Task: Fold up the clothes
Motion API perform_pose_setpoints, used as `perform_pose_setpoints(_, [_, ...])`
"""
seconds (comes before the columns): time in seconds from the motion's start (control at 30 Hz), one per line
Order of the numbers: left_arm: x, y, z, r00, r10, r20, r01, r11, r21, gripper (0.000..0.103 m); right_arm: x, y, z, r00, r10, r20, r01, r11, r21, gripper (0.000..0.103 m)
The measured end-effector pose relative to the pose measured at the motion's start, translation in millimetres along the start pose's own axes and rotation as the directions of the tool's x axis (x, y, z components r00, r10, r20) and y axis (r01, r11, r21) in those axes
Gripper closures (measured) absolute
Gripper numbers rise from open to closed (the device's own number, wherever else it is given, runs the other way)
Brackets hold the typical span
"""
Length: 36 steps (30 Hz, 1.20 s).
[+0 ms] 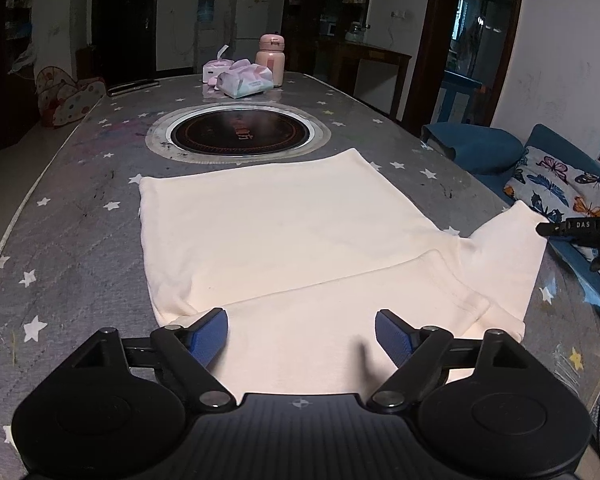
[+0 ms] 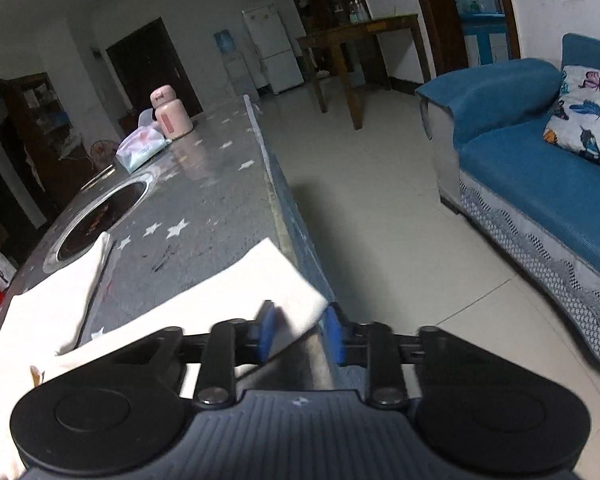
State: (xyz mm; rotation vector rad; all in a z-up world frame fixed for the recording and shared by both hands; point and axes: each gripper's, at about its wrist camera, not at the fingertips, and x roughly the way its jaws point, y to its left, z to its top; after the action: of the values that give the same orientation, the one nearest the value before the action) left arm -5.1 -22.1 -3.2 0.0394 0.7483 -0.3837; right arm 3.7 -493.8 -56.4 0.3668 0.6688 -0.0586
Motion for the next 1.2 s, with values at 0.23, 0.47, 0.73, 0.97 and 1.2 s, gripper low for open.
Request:
perform_pose_setpoints(0.23, [-2, -4, 0, 1.000, -0.001, 0.004, 0.001, 1.000, 0.013, 0.017, -23, 19, 11, 0.997, 0.027, 0.068, -0.023, 0.998, -0.058, 0.098])
perform_pose_setpoints(0.47, [-9, -3, -2, 1.000, -0.004, 0.025, 0.004, 1.000, 0.020, 0.012, -46, 64, 29, 0.984, 0.162, 0.078, -0.149, 0.978, -0.147, 0.098])
perform_pose_setpoints(0.73, [-23, 14, -8, 0.998, 0.009, 0.065, -0.008, 1.000, -0.012, 0.005, -60, 150, 37, 0.937, 0.348, 0.023, -0.328, 0.904, -0.274, 0.098])
perform_pose_setpoints(0.97, [-39, 31, -17, 0.994, 0.024, 0.107, -0.019, 0.999, -0.047, 0.000, -48, 231, 26, 0.889, 0.451, -0.078, -0.445, 0.813, -0.376, 0.098])
perform_pose_setpoints(1.2, [-58, 53, -24, 0.988, 0.057, 0.143, -0.045, 0.995, -0.085, 0.000, -28, 298, -11, 0.843, 0.492, -0.218, -0.535, 0.719, -0.443, 0.098])
